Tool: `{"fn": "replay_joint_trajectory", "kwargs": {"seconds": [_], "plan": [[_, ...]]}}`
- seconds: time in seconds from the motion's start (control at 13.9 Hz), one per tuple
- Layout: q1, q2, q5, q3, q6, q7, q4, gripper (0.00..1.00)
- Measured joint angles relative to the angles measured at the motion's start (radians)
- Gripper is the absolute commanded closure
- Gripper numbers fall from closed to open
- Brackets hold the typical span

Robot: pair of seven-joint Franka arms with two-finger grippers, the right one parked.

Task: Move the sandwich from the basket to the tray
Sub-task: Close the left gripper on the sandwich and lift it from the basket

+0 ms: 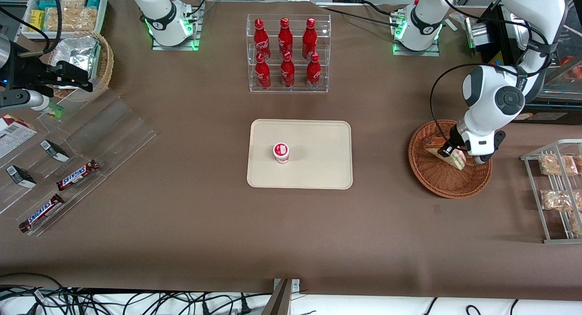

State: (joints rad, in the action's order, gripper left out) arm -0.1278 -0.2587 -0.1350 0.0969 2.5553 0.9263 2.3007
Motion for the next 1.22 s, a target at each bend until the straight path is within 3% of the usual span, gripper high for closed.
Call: {"fn": "replay_joint_trajectory", "kwargs": {"seconds": [0.29, 0.86, 1.22], "plan": [[0.0, 0.015, -0.024, 0.004, -0.092, -0.002, -0.037, 1.0], [0.004, 0.063, -0.023, 0.054, -0.513, -0.117, -0.322, 1.0], [0.007, 0.066, 0.038, 0.071, -0.734, -0.247, -0.511, 1.0]]}}
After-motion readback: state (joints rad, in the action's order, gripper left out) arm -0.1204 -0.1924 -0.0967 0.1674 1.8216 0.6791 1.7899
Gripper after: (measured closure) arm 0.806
